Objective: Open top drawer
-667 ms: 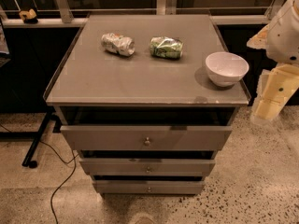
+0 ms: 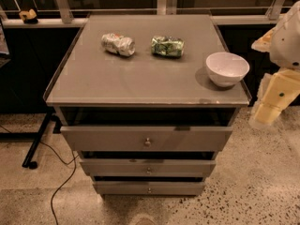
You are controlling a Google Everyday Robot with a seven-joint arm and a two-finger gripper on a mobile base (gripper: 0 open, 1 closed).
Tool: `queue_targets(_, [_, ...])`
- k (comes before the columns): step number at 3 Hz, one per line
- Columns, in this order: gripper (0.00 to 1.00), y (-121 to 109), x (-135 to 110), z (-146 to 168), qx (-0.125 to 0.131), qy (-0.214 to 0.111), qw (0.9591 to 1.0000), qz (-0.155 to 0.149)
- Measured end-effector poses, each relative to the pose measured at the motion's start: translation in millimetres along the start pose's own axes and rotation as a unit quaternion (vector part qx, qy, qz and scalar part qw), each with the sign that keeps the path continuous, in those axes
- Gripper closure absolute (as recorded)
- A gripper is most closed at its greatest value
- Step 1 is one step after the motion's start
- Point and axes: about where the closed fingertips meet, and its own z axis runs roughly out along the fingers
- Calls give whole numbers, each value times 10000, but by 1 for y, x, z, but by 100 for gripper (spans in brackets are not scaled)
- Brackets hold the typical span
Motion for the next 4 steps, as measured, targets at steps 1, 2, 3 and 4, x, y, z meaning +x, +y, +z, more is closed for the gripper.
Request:
queue_targets(1, [0, 11, 3, 11, 80, -291, 9987, 404])
queue_targets(2, [0, 24, 3, 39, 33, -654, 9931, 969])
queue_targets(3, [0, 40, -3, 75, -142, -948, 9849, 1443])
queue_targets(4, [0, 52, -3, 102, -331, -1124, 9769, 1789])
